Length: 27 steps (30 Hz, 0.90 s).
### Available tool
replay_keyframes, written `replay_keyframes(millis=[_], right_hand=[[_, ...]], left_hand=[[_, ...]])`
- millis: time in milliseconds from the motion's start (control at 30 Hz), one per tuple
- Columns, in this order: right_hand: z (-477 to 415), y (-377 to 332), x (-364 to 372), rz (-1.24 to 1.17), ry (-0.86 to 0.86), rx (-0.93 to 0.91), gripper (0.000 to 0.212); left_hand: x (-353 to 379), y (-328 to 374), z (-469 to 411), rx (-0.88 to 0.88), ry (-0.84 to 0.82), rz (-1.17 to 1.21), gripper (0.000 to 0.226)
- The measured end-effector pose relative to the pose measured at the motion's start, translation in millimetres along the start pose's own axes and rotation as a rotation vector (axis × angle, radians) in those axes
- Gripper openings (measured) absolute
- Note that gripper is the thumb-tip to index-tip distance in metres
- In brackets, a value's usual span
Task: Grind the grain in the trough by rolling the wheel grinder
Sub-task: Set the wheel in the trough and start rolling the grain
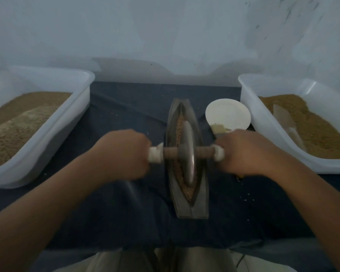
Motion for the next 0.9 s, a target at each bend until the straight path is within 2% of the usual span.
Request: replay_keyframes(millis=[67,133,200,267,300,367,467,533,600,633,733,800,900], right_hand=[[14,1,4,-0.044,-0.018,-0.012,0.026],[-1,4,3,-0.021,0.017,0.018,0.02],[-35,9,-11,0.062,0.154,0.095,0.021],[-66,16,-30,0.118,0.288,0.159,0.025],[-76,19,-35,0.125,0.296,0.18,0.025],[-85,24,-32,0.121,0.238,0.187,0.024],[-56,20,-6,0.011,0.051,0.119,0.02],[-16,11,13,-0.075,-0.065,0.029,0.015],[10,5,16,-0.073,-0.072,-0.012,0.009],[9,6,14,-0.053,-0.036,-0.013,0.011],[-24,7,-2,0.061,0.113,0.038,0.021],[-54,10,-20,0.113,0.233,0.089,0.025],[-81,15,-34,0.141,0.271,0.136,0.031]], left_hand=[[-8,6,8,0.049,0.086,-0.051,0.03],[2,-3,-14,-0.037,-0.049,0.0,0.026],[4,-12,-55,-0.125,-0.122,0.017,0.029],[-3,-23,-88,-0.212,-0.097,0.028,0.032],[-6,-25,-97,-0.234,-0.077,0.031,0.033],[-10,-19,-100,-0.222,-0.081,0.01,0.03],[-5,-11,-64,-0.118,-0.149,0.0,0.024],[-7,1,-20,-0.01,-0.04,-0.062,0.025],[-12,11,9,0.061,0.122,-0.102,0.03],[-10,9,9,0.049,0.138,-0.1,0.031],[7,-10,-30,-0.122,-0.024,-0.035,0.028],[5,-22,-66,-0.217,-0.051,0.001,0.028],[-1,-26,-92,-0.257,-0.065,0.027,0.03]])
Point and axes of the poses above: each hand's wrist, its own z-axis away from the middle knuckle, its own x-axis out of the palm, y = z × x, the point moved 8 cm from there along -z, towards the middle knuckle, and after that the axes turned 3 degrees about -x, right-handed, at the moved point
